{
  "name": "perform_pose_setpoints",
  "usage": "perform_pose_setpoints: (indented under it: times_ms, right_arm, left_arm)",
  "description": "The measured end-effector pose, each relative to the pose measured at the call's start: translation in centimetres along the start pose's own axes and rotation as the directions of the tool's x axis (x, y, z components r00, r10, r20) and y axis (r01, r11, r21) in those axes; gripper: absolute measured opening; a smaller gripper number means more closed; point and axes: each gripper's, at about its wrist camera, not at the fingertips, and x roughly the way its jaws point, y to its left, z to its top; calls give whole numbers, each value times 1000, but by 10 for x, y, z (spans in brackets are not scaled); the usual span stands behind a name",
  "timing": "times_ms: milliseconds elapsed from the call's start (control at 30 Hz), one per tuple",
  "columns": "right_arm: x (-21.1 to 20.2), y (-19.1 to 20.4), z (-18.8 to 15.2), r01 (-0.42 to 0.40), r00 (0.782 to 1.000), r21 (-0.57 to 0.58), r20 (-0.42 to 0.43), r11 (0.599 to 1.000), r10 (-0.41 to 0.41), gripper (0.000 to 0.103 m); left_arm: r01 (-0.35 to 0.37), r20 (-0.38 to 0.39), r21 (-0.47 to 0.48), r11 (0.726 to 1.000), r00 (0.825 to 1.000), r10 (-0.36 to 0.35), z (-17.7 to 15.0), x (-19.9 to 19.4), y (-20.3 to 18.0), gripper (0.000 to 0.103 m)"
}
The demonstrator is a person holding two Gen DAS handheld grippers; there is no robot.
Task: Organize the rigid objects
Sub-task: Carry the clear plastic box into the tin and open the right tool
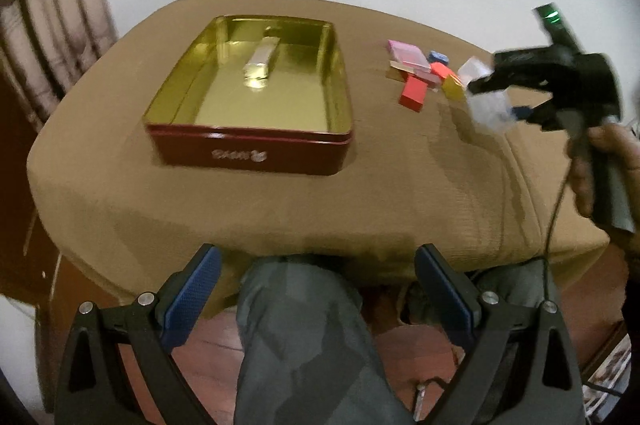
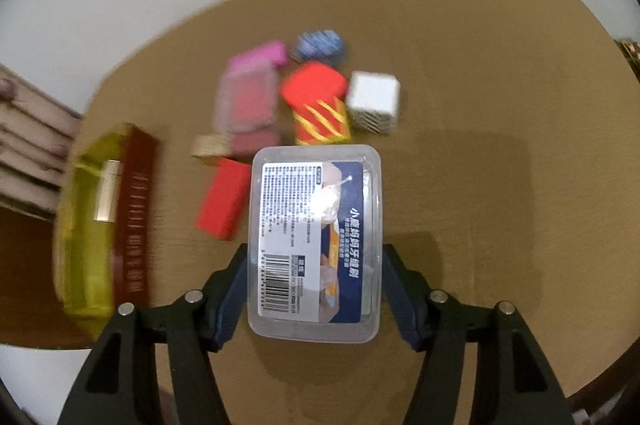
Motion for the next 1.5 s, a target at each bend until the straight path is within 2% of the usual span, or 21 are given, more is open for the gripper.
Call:
perform_pose_setpoints:
  times_ms: [167, 300, 433, 567, 667, 767, 933, 1067, 1233, 1300, 1367, 1433, 1500]
  right_arm:
    - [-29, 76, 20, -163, 987, -126, -21, 979, 161, 64]
    - [-4, 149, 36, -267, 961, -162, -113, 950, 250, 64]
    - [33, 191, 42, -247, 961, -178, -168, 953, 218, 64]
    - [67, 221, 41, -150, 978, -235, -176, 960, 110, 64]
    - [86, 236, 46, -25, 992, -281, -128, 959, -12, 64]
    - [103, 245, 49, 78, 988, -320, -101, 944, -115, 64]
    - [126, 255, 46, 137, 975, -319, -123, 938, -185, 64]
    - [145, 247, 43, 133, 970, -285, -161, 949, -184, 64]
    - [157, 248, 46, -27, 975, -189, -221, 982, -16, 64]
    - [162, 251, 48, -41, 977, -174, -211, 984, 3, 64]
    - [165, 252, 50, -102, 975, -163, -212, 981, 67, 64]
    - [158, 257, 50, -88, 980, -178, -192, 980, 53, 64]
    - [146, 253, 47, -65, 991, -215, -129, 974, 38, 64]
  left_arm:
    - [-26, 2, -55, 998, 1000, 26, -14, -14, 19, 96]
    - [-62, 23, -48, 997, 998, 63, -22, -21, 23, 96]
    - [-47, 31, -68, 997, 998, 49, -23, -25, 28, 96]
    - [-18, 16, -85, 996, 1000, 19, -23, -23, 28, 96]
    - [-13, 14, -85, 996, 1000, 14, -20, -20, 25, 96]
    - [-7, 15, -91, 996, 1000, 8, -20, -20, 27, 96]
    - [7, -6, -109, 994, 1000, -8, -20, -16, 31, 96]
    - [8, -15, -118, 993, 1000, -10, -20, -14, 34, 96]
    - [1, -28, -131, 991, 1000, -5, -19, -9, 30, 96]
    - [1, -37, -130, 992, 999, -6, -20, -7, 30, 96]
    - [0, -37, -127, 992, 999, -4, -19, -7, 27, 96]
    - [-13, -25, -115, 993, 1000, 10, -19, -8, 24, 96]
    - [-22, -16, -104, 994, 1000, 20, -18, -9, 22, 96]
